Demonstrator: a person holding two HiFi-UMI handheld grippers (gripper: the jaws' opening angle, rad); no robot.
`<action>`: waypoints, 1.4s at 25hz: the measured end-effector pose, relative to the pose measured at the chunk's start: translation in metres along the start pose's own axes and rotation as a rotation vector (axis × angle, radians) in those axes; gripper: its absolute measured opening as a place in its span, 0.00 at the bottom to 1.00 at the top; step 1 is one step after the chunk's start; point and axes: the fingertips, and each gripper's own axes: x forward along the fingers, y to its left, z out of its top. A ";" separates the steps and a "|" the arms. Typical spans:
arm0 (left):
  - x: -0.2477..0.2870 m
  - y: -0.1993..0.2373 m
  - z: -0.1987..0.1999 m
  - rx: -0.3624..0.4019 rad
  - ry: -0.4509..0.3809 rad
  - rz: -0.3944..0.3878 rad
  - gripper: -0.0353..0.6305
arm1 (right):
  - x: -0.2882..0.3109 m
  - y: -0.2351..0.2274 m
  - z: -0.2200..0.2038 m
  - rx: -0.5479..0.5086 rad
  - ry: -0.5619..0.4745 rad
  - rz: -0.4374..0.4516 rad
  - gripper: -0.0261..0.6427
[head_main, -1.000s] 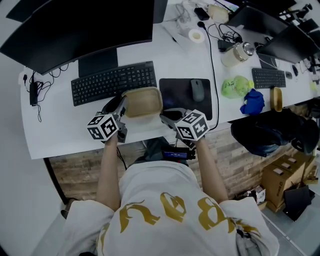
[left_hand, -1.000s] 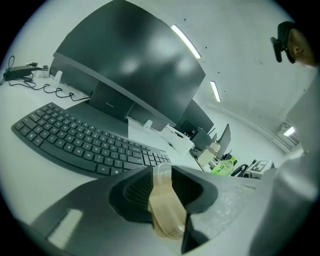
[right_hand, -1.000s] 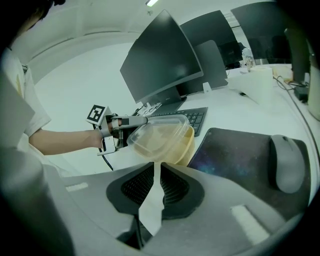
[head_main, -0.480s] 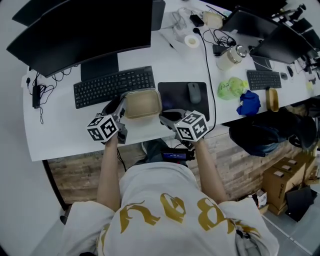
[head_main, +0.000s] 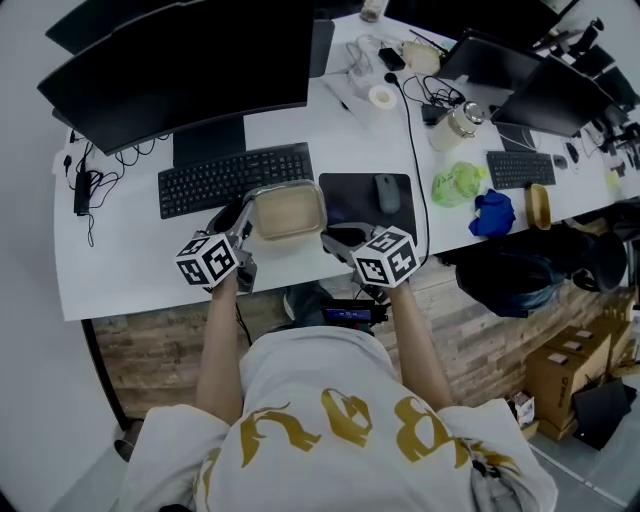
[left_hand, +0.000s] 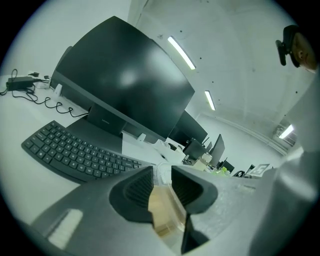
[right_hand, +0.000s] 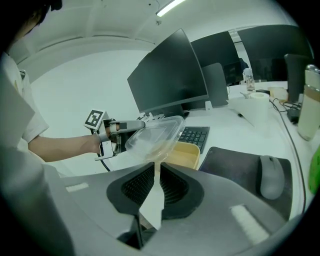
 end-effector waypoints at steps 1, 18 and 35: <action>-0.002 -0.002 0.003 -0.001 -0.008 -0.005 0.22 | -0.002 0.001 0.003 -0.006 -0.006 -0.004 0.13; -0.039 -0.036 0.061 -0.047 -0.147 -0.094 0.21 | -0.036 0.041 0.052 -0.049 -0.137 -0.014 0.12; -0.047 -0.043 0.071 -0.078 -0.189 -0.132 0.21 | -0.043 0.046 0.066 -0.053 -0.162 -0.016 0.11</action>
